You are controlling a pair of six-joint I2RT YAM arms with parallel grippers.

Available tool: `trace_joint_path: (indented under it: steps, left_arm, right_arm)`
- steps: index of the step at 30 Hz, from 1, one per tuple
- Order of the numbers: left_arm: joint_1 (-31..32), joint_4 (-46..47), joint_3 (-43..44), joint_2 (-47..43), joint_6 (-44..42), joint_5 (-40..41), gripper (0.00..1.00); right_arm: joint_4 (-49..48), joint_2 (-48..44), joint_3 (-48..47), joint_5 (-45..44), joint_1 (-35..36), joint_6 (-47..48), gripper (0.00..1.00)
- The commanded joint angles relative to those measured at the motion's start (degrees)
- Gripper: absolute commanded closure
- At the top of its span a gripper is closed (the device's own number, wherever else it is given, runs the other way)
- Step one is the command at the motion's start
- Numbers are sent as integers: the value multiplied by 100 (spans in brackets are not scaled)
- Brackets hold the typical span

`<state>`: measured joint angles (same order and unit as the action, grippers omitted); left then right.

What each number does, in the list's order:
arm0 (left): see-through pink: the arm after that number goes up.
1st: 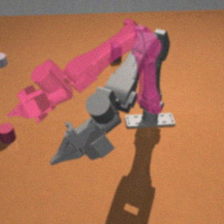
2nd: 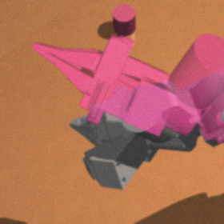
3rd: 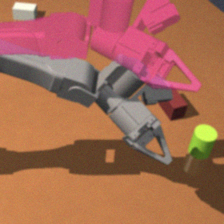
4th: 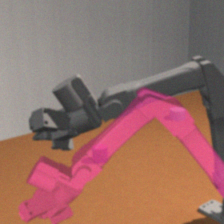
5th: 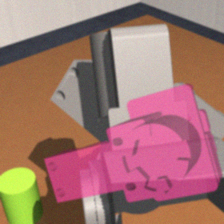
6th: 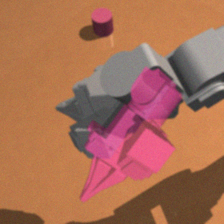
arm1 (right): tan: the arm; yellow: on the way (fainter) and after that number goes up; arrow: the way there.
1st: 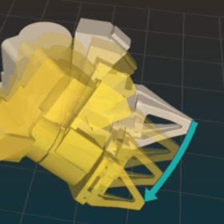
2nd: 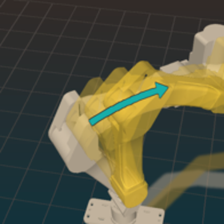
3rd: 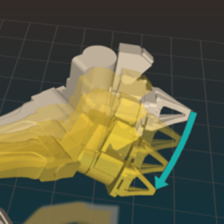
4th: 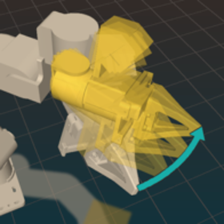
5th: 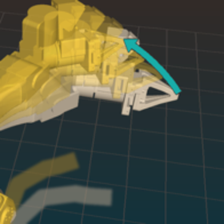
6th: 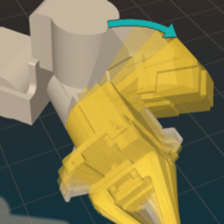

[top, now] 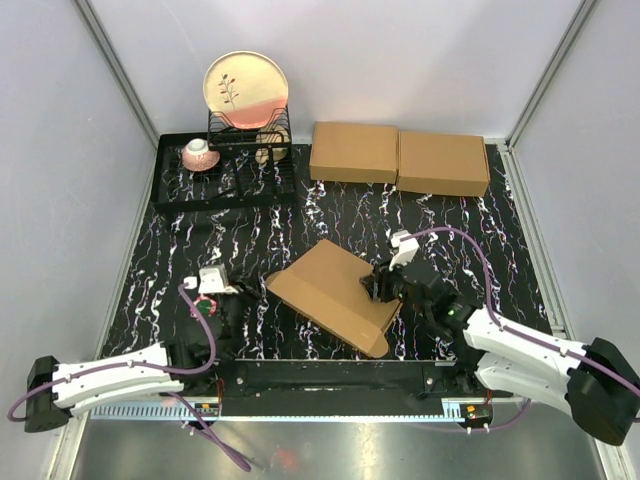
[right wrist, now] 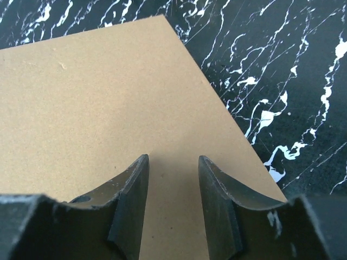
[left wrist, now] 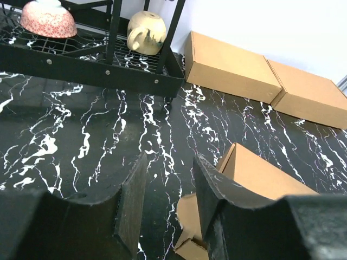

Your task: Fold the paper box

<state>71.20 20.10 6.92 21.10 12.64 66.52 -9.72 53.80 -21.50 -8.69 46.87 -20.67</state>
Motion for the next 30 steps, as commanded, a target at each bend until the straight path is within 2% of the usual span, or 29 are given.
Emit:
trace_joint_path:
  steps: [1, 4, 7, 10, 13, 16, 17, 21, 23, 25, 30]
  left_arm:
    - [17, 749, 730, 499, -719, 353, 57]
    - [8, 303, 1530, 886, -623, 423, 54]
    - [-9, 266, 2032, 1115, -815, 12, 49]
    - [-281, 802, 1989, 1466, -826, -1697, 36]
    - [-668, 575, 2112, 2159, -161, -2448, 36]
    - [-949, 249, 2174, 2898, 281, -2722, 36]
    - [-1002, 240, 2147, 3187, 343, -2810, 36]
    - [-1379, 127, 2059, 3672, 703, -2934, 36]
    - [-1582, -127, 2111, 3935, 967, -3241, 36]
    - [-1811, -356, 2191, 4111, 1178, -3426, 38]
    - [-1838, -516, 2209, 4455, 1424, -3857, 42]
  right_arm:
    - [127, 209, -127, 262, 41, 133, 53]
    - [233, 271, -171, 272, 41, 81, 56]
    - [435, 586, -372, 393, 33, 63, 59]
    - [637, 833, -566, 516, 24, -51, 61]
    - [892, 913, -706, 622, 33, -166, 61]
    - [1366, 730, -821, 536, 33, -262, 62]
    - [1480, 598, -778, 465, 41, -306, 59]
    - [1700, -368, -707, 0, 33, -604, 48]
    - [1937, -800, -820, -151, 33, -684, 47]
    - [2087, -985, -952, -98, 33, -728, 47]
    - [2360, -994, -1217, 95, 33, -904, 46]
